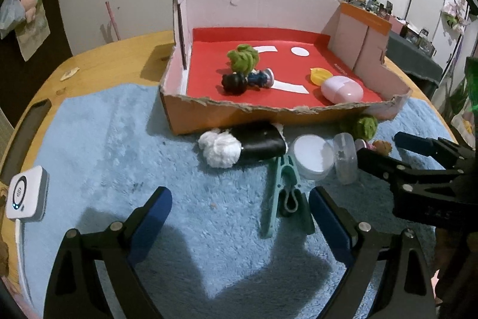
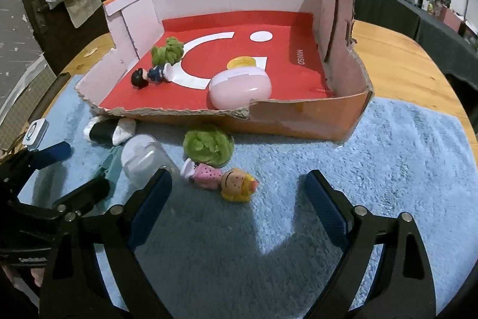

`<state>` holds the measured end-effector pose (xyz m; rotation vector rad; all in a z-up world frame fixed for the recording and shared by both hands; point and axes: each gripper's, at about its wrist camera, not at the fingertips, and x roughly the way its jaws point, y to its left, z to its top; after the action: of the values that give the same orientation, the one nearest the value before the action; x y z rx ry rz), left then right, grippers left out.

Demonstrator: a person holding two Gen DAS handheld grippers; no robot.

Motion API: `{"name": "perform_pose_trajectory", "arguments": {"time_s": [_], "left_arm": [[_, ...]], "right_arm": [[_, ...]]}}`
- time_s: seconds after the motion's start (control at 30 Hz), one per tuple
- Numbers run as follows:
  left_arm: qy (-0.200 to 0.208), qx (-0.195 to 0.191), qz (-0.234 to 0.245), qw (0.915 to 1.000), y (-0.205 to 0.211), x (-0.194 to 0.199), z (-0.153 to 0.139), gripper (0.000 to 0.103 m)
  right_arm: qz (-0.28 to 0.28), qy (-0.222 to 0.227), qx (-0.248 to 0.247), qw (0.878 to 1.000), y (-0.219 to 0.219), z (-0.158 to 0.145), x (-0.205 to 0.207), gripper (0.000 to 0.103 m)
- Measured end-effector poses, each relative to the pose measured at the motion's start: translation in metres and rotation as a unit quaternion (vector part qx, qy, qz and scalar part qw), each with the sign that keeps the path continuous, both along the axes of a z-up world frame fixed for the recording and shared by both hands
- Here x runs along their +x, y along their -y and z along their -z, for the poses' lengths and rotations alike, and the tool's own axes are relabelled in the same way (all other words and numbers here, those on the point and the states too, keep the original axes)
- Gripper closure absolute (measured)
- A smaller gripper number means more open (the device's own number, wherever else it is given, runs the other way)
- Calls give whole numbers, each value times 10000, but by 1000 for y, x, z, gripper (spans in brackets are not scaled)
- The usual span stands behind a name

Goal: Organize objects
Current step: 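Move the left tool to the teal clothespin while the right tool approaches the pink-dressed doll, then grasp the teal clothespin with the left tool while the right tool grasps the doll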

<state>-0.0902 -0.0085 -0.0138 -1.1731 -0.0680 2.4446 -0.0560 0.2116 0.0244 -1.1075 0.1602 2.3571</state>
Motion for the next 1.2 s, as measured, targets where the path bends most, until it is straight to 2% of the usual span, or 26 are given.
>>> {"name": "perform_pose_trajectory", "arguments": {"time_s": [0.13,0.3,0.37,0.47,0.5,0.57,0.63,1.2], "left_arm": [[-21,-73,90,9999,-8,2,2,15],[-130,-120,170,9997,-16,4,0,23],[-155,-92,200,9996,-16,5,-1,33],[-156,-30,207,9997,-15,6,-2,44],[-161,-3,209,9997,-14,6,-2,49],[-169,38,266,9995,-14,7,-3,67],[-161,73,298,9994,-14,8,-4,72],[-124,308,316,9989,-5,16,-10,75]], "right_arm": [[78,-4,84,9999,0,2,1,18],[47,-51,61,10000,3,2,-2,33],[14,-77,29,10000,4,1,-2,42],[-32,-112,-12,9999,7,1,-2,51],[-37,-120,-21,9999,7,1,-2,53],[-57,-133,-51,9999,7,1,0,54],[-67,-143,-88,9998,7,0,1,54],[-285,-229,-172,9992,24,-7,10,54]]}}
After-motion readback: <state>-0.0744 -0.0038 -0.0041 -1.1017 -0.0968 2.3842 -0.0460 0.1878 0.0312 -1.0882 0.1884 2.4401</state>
